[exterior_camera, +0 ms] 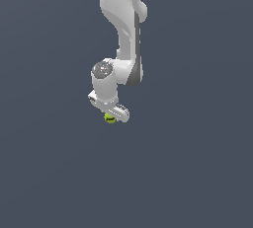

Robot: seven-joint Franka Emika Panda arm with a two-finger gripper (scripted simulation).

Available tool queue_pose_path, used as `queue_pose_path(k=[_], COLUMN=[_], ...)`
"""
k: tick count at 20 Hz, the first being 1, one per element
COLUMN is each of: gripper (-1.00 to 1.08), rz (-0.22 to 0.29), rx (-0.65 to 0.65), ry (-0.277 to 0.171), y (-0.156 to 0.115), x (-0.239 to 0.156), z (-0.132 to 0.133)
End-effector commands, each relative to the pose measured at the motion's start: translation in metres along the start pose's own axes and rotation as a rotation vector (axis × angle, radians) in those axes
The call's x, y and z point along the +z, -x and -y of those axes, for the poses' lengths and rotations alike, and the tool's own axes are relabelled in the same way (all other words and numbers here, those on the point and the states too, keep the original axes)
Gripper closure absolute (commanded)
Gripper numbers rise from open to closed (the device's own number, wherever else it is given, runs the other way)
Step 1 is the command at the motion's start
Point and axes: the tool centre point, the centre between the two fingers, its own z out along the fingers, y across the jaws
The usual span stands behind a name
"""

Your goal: Pick up the object and move it to a goal position.

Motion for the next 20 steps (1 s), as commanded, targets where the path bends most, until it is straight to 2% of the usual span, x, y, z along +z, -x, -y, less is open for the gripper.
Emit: queue_pose_path(k=[1,8,20], gripper=[1.08,1.08,1.08], rz=[-0.002,-0.002,-0.004], rx=[-0.001,0.0,0.001], ry=[-0.001,-0.001,0.002], y=[0.005,0.029,0.086], x=[-0.012,-0.062,-0.184], z=[0.007,0.036,0.106])
